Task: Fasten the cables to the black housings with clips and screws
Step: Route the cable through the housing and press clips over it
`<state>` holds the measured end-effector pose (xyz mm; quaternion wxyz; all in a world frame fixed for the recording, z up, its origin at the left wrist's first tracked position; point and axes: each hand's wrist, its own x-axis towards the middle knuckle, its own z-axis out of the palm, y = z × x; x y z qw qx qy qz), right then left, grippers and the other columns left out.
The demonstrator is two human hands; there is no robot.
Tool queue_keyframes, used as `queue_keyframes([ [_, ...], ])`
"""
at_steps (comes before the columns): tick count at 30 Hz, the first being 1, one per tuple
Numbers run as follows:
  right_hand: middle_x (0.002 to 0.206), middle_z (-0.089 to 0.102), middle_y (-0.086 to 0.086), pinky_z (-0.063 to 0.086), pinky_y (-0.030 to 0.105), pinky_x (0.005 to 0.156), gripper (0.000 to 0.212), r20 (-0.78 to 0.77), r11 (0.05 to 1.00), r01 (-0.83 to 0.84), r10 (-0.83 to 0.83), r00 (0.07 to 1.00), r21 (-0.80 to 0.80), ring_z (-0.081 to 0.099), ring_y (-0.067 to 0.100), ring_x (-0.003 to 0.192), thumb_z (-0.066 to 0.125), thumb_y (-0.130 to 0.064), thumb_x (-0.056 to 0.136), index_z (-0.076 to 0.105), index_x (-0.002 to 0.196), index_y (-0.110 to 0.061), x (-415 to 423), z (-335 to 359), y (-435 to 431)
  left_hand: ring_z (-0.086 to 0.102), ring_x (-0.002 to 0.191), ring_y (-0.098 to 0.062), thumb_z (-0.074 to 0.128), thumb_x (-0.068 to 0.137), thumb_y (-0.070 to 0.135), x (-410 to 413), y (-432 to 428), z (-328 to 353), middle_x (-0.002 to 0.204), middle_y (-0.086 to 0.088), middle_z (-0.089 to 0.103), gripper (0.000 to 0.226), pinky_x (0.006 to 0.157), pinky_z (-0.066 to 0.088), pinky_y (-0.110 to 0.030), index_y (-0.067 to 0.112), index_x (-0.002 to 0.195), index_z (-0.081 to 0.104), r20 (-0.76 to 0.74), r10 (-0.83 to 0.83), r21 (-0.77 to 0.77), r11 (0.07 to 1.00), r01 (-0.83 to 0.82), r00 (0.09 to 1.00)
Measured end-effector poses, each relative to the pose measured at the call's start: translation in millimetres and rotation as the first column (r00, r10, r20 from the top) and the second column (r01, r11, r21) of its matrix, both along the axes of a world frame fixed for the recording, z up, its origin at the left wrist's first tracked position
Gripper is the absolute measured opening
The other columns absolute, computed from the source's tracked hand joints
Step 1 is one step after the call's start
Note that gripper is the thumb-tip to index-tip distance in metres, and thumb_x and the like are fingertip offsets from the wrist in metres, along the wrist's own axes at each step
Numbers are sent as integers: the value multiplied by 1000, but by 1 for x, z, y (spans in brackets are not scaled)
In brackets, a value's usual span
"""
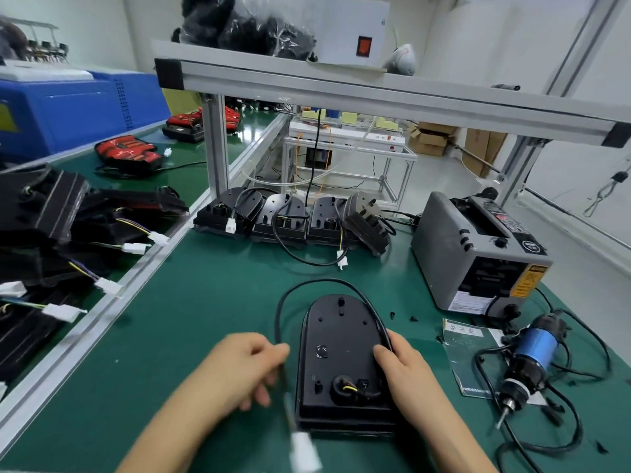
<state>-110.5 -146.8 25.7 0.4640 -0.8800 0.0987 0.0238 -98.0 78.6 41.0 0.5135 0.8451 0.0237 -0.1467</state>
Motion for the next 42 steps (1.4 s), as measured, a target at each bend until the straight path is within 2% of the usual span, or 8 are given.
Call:
queue_keyframes([
  [4, 111, 63, 0, 38, 46, 102, 26, 21, 1000, -2, 1, 1000, 18, 47, 23, 118, 40, -21, 94, 60, 108, -29, -3, -3, 3, 49, 46, -11, 38, 98, 44, -13, -22, -7, 72, -1, 65, 40, 58, 46, -26, 14, 77, 54, 162, -66, 371, 929, 1, 984],
  [9, 111, 63, -1, 38, 43, 103, 32, 34, 997, 2, -4, 999, 82, 47, 22, 117, 42, -14, 94, 61, 111, -33, -2, -5, 3, 50, 103, -17, 27, 98, 49, -25, -39, -10, 99, 3, 47, 34, 90, 39, -31, 22, 93, 47, 206, -168, 453, 890, 58, 964],
  [13, 109, 66, -10, 44, 22, 86, 36, 50, 965, 97, -112, 992, 244, 57, 6, 106, 46, -8, 92, 63, 110, -34, -2, 1, 2, 48, 103, -7, 45, 93, 45, -29, -46, -21, 104, 8, 40, 23, 84, 35, -17, 29, 109, 47, 170, -28, 137, 991, 4, 985],
  [16, 107, 68, -11, 45, 31, 84, 35, 52, 940, 137, -161, 986, 311, 60, 13, 103, 48, -8, 91, 68, 99, -36, 3, 8, 0, 54, 97, 2, 64, 83, 39, -27, -46, -25, 113, 6, 49, 30, 79, 35, -4, 37, 111, 52, 102, 148, -208, 970, -125, 984],
  [20, 86, 73, -15, 48, 33, 75, 42, 57, 930, 96, -124, 991, 356, 67, 11, 86, 49, -6, 90, 73, 85, -39, 17, 21, 1, 60, 103, -3, 75, 77, 27, -24, -50, -23, 120, 3, 57, 65, 94, 42, -15, 12, 134, 46, -150, 250, -579, 762, -290, 957],
  [23, 83, 71, -23, 47, 32, 72, 45, 105, 936, 80, -123, 987, 344, 64, 8, 86, 51, -9, 89, 72, 80, -47, 28, 34, 3, 66, 100, -28, 72, 73, 20, -22, -56, -16, 108, -13, 69, 49, 87, 54, -38, 4, 117, 59, -326, 142, -805, 476, -353, 935],
  [32, 108, 65, -24, 40, 34, 101, 23, 136, 951, -121, 85, 987, 285, 57, -1, 106, 48, -32, 97, 68, 104, -36, 56, 66, 17, 70, 87, -33, 63, 84, 2, -8, -54, -2, 99, -17, 72, 30, 69, 57, -42, 6, 114, 60, -410, 212, -878, 173, -447, 887],
  [42, 114, 64, -9, 37, 42, 106, 18, 180, 979, 13, -50, 982, 203, 54, 15, 115, 50, -29, 96, 67, 100, -33, 46, 15, 19, 68, 81, -15, 55, 93, 17, 54, 65, 58, 109, -7, 70, 30, 79, 54, -37, 12, 123, 57, -75, 771, -941, 157, -301, 633],
])
